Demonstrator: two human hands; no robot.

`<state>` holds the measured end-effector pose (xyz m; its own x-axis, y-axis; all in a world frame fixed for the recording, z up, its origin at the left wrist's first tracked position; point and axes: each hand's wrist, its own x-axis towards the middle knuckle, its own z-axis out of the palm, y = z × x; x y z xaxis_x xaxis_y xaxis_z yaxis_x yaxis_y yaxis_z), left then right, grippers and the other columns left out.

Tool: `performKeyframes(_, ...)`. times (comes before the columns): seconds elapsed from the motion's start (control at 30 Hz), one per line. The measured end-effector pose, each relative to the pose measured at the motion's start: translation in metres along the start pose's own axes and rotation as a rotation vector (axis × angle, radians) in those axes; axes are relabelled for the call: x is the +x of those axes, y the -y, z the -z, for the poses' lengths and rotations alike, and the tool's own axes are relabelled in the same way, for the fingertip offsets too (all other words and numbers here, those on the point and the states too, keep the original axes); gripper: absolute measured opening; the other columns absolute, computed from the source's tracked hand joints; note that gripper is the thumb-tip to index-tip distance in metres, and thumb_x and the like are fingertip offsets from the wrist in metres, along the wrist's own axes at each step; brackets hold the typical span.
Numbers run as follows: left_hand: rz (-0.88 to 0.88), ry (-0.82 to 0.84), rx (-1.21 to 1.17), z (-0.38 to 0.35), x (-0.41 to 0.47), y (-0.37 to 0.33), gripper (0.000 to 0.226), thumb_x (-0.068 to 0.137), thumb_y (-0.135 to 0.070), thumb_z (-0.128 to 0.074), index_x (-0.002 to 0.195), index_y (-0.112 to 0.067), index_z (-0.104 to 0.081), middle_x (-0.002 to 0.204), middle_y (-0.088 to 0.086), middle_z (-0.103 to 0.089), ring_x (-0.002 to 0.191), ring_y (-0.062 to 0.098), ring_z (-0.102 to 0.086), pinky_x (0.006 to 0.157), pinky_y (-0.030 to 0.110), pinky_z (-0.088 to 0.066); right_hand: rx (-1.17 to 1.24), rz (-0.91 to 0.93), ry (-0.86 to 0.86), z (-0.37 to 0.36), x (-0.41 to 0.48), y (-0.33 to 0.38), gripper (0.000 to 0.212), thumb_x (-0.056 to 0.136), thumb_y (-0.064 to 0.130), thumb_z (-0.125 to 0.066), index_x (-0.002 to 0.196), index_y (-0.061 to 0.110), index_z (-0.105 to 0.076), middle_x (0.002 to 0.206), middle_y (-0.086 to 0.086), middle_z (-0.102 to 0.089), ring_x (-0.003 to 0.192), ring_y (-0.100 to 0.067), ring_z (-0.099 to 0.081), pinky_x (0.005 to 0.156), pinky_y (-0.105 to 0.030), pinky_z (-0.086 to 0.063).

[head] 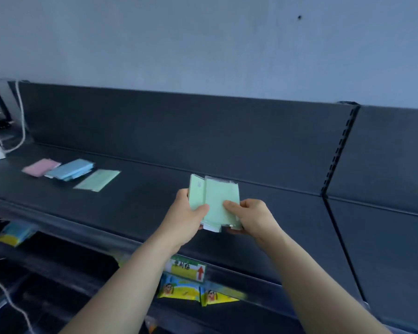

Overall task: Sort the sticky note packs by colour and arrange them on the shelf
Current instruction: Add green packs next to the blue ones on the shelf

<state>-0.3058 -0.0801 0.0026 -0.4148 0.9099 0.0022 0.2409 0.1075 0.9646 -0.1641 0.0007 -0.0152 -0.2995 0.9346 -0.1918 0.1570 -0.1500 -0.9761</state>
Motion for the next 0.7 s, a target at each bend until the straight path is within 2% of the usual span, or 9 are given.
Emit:
performKeyframes(0.13,0.016,-0.042,0.02,0.041,0.014,0.012,0.031,0.094,-0.013,-0.054,0.122,-0.02,-0.043,0.113,-0.004,-0.061,0.101,0.013,-0.062,0.075,0.028,-0.057,0.053,-0.013,0.047,-0.046,0.009,0.006,0.03,0.088,0.024,-0.069,0.096,-0.003,-0.058,0.097,-0.015,-0.069,0.083,-0.028,-0.071,0.067,-0.038,-0.061)
performKeyframes(0.3,0.028,-0.097,0.015,0.081,0.038,0.028,0.03,0.095,-0.01,-0.05,0.124,-0.018,-0.048,0.114,-0.002,-0.062,0.1,0.014,-0.063,0.07,0.025,-0.055,0.109,-0.027,0.185,-0.085,0.03,0.015,0.022,0.087,0.008,-0.066,0.106,-0.001,-0.058,0.104,-0.014,-0.07,0.085,-0.025,-0.072,0.068,-0.034,-0.06)
performKeyframes(0.37,0.01,-0.129,0.037,0.093,0.048,0.033,0.03,0.095,-0.012,-0.049,0.124,-0.02,-0.05,0.114,-0.003,-0.063,0.1,0.014,-0.064,0.073,0.029,-0.057,0.124,-0.03,0.22,-0.1,0.04,0.021,0.023,0.087,0.004,-0.065,0.107,-0.001,-0.057,0.105,-0.014,-0.07,0.087,-0.026,-0.071,0.068,-0.033,-0.059)
performKeyframes(0.47,-0.012,-0.194,0.077,0.11,0.06,0.041,0.028,0.095,-0.015,-0.05,0.123,-0.022,-0.051,0.112,-0.005,-0.064,0.099,0.015,-0.064,0.084,0.041,-0.057,0.123,-0.023,0.255,-0.123,0.055,0.026,0.021,0.087,0.003,-0.064,0.107,-0.001,-0.057,0.105,-0.014,-0.07,0.084,-0.026,-0.072,0.069,-0.035,-0.06)
performKeyframes(0.53,-0.023,-0.239,0.127,0.122,0.066,0.047,0.035,0.095,-0.02,-0.052,0.13,-0.022,-0.047,0.113,-0.008,-0.063,0.1,0.015,-0.063,0.087,0.044,-0.055,0.111,-0.021,0.262,-0.139,0.065,0.027,0.019,0.087,0.003,-0.065,0.105,0.0,-0.057,0.104,-0.014,-0.069,0.083,-0.026,-0.072,0.071,-0.036,-0.06)
performKeyframes(0.6,-0.012,-0.283,0.169,0.135,0.074,0.055,0.046,0.095,-0.025,-0.054,0.137,-0.018,-0.039,0.114,-0.007,-0.061,0.097,0.013,-0.063,0.084,0.04,-0.055,0.095,-0.015,0.267,-0.156,0.072,0.028,0.016,0.088,0.004,-0.065,0.102,0.002,-0.058,0.103,-0.014,-0.069,0.082,-0.026,-0.072,0.071,-0.035,-0.06)
performKeyframes(0.7,-0.015,-0.308,0.319,0.157,0.084,0.063,0.043,0.096,-0.029,-0.054,0.133,-0.012,-0.04,0.114,-0.002,-0.058,0.092,0.012,-0.058,0.075,0.028,-0.047,0.073,-0.016,0.267,-0.182,0.08,0.029,0.016,0.089,0.006,-0.064,0.102,0.002,-0.057,0.103,-0.013,-0.069,0.08,-0.025,-0.072,0.07,-0.035,-0.06)
